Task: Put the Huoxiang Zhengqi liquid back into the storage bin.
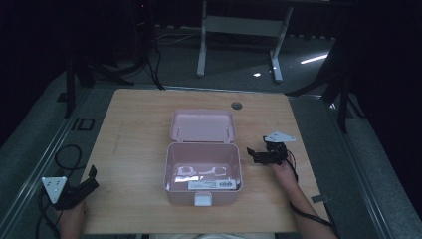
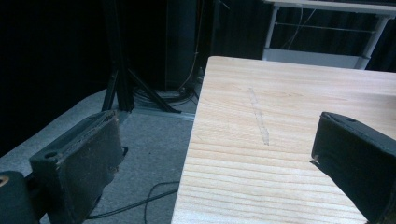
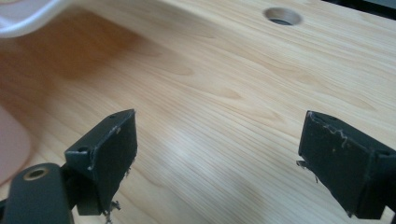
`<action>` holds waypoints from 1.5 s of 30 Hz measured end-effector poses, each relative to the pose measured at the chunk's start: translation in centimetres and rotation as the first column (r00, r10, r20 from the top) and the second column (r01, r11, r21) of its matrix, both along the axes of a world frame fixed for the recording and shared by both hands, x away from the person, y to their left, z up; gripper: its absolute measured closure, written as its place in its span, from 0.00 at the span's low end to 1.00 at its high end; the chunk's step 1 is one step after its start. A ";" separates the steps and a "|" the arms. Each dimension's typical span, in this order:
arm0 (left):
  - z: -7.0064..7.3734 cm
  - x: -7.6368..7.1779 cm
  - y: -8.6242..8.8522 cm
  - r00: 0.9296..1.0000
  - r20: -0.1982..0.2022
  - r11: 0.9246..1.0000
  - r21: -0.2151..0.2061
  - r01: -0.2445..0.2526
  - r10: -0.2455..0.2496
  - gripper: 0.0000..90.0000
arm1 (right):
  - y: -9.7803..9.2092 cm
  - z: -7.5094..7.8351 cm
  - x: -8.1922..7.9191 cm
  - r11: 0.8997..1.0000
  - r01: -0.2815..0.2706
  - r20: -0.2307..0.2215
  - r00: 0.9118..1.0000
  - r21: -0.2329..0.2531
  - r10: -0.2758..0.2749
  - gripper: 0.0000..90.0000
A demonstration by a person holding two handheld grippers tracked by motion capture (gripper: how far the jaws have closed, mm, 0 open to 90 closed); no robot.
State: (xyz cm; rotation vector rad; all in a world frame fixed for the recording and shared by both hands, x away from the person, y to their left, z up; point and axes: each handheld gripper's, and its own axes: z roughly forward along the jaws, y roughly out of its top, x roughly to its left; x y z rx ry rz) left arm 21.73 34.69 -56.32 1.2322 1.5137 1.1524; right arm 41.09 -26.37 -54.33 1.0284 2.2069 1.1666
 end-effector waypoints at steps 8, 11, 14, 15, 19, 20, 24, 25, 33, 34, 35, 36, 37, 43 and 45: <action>0.0 0.0 0.0 1.000 0.000 1.000 0.000 -0.003 0.003 0.02 | -2.7 -0.5 -0.6 0.997 0.076 -0.017 0.997 0.011 -0.075 0.12; 0.0 0.0 0.0 1.000 0.000 1.000 -0.001 -0.003 0.003 0.02 | -3.6 -0.7 -1.0 0.995 0.094 -0.028 0.995 0.017 -0.093 0.12; 0.0 0.0 0.0 1.000 0.000 1.000 -0.001 -0.002 0.002 0.02 | -4.3 -0.6 -1.4 0.994 0.107 -0.030 0.994 0.023 -0.107 0.13; 0.0 0.0 0.0 1.000 0.000 1.000 -0.001 -0.003 0.003 0.02 | -4.6 -0.6 -1.5 0.993 0.118 -0.028 0.993 0.021 -0.117 0.12; 0.0 0.0 0.0 1.000 0.000 1.000 0.000 -0.003 0.003 0.02 | -5.6 -0.7 -1.9 0.989 0.140 -0.046 0.989 0.037 -0.138 0.12; 0.0 0.0 0.0 1.000 0.001 1.000 0.000 -0.002 0.002 0.02 | -5.8 -0.7 -2.1 0.989 0.146 -0.047 0.988 0.037 -0.144 0.13; 0.0 0.0 0.0 1.000 0.001 1.000 -0.001 -0.002 0.002 0.02 | -6.5 -0.7 -2.7 0.987 0.162 -0.037 0.986 0.022 -0.161 0.13; 0.0 0.0 0.0 1.000 0.002 1.000 0.000 -0.002 0.002 0.02 | -6.7 -0.8 -2.8 0.987 0.162 -0.045 0.986 0.023 -0.161 0.13; 0.0 0.0 0.0 1.000 0.001 1.000 0.002 -0.002 0.002 0.02 | -8.2 -0.7 -4.3 0.977 0.209 -0.043 0.977 0.050 -0.207 0.13; 0.0 0.0 0.0 1.000 0.001 1.000 0.002 -0.001 0.001 0.02 | -8.4 -0.7 -4.5 0.976 0.214 -0.044 0.976 0.052 -0.211 0.13; 0.0 0.0 0.0 1.000 0.001 1.000 0.003 -0.001 0.001 0.02 | -8.6 -0.7 -4.7 0.974 0.220 -0.040 0.975 0.047 -0.218 0.13; 0.0 0.0 0.0 1.000 0.002 1.000 0.003 -0.001 0.001 0.02 | -8.8 -0.7 -4.9 0.973 0.227 -0.037 0.973 0.041 -0.226 0.13; 0.0 0.0 0.0 1.000 0.001 1.000 0.003 0.000 0.000 0.02 | -9.0 -0.7 -5.1 0.971 0.236 -0.037 0.971 0.041 -0.234 0.13; 0.0 0.0 0.0 1.000 0.001 1.000 0.001 0.001 -0.001 0.02 | -9.7 -0.7 -6.3 0.962 0.262 -0.018 0.965 0.078 -0.261 0.13; 0.0 0.0 0.0 1.000 0.002 1.000 0.004 0.002 -0.002 0.02 | -9.9 -0.7 -6.6 0.961 0.267 -0.014 0.964 0.073 -0.267 0.13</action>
